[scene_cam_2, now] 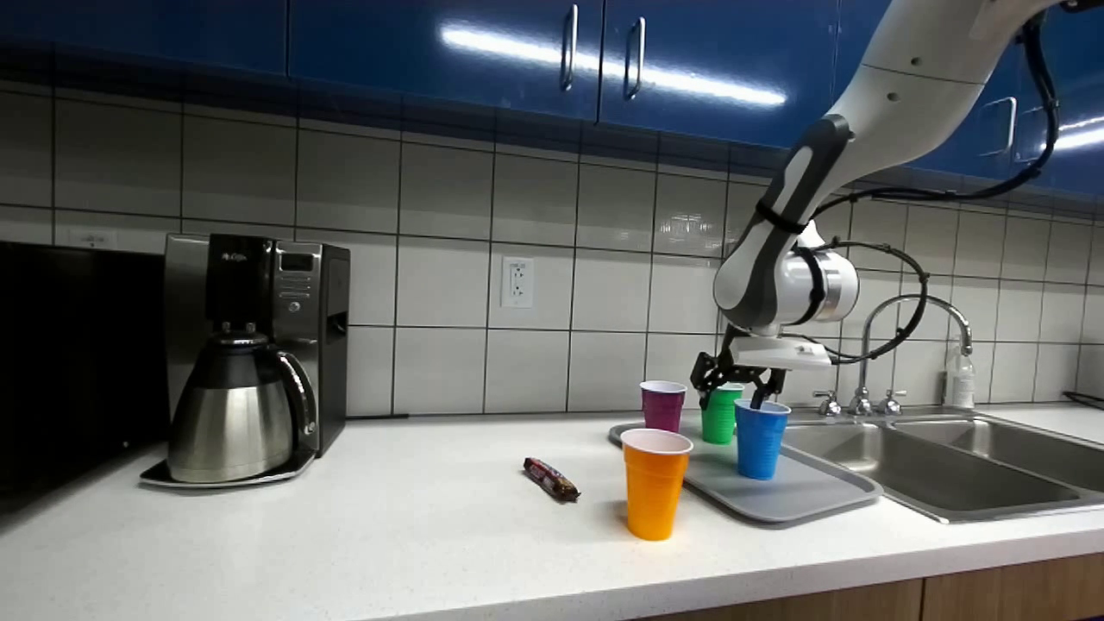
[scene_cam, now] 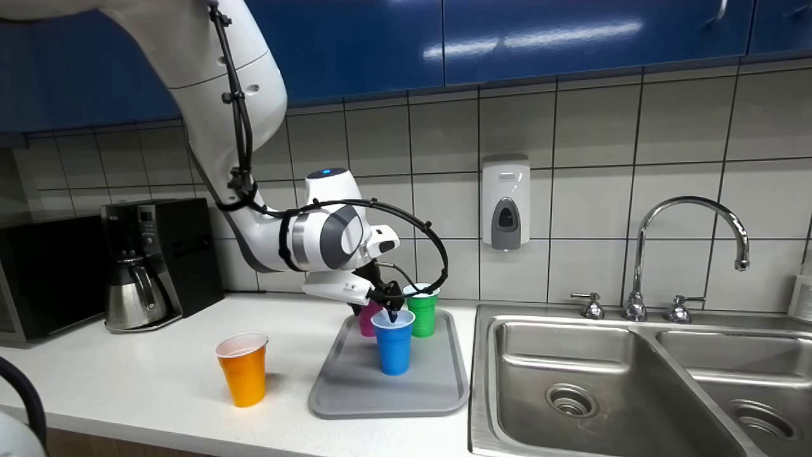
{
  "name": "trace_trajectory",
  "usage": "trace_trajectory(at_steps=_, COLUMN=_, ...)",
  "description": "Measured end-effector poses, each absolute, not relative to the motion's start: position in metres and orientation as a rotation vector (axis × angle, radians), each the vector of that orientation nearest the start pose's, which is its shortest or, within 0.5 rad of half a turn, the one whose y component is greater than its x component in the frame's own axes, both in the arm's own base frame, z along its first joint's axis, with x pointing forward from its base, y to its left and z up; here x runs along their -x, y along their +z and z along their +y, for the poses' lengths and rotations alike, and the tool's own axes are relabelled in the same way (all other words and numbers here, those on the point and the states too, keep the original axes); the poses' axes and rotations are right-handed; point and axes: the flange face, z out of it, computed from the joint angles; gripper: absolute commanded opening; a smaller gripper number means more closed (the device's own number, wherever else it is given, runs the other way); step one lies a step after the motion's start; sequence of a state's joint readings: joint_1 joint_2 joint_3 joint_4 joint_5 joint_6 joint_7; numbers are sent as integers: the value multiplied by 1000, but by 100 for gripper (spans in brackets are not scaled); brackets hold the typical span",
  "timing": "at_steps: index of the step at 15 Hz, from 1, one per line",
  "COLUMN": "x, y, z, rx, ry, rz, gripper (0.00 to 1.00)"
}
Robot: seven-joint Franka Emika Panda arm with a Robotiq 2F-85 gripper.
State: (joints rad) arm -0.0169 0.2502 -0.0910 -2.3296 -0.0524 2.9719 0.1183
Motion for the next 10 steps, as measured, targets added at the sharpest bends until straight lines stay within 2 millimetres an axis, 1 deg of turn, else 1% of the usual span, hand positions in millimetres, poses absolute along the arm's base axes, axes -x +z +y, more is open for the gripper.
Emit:
trace_trajectory(at_steps=1, x=-552, y=272, z=-56, rx=3108, ry=-619, rz=263, gripper=100)
trace_trajectory(at_steps=2, x=-552, y=271, z=-56, rx=3109, ry=-617, rz=262, gripper=75)
trace_trajectory(at_steps=3, x=-553, y=271, z=-56, rx=3110, ry=-615, rz=262, gripper=74)
trace_trajectory(at_steps=10, x=-552, y=266, z=-58, rx=3115, ry=-601, rz=267, gripper=18)
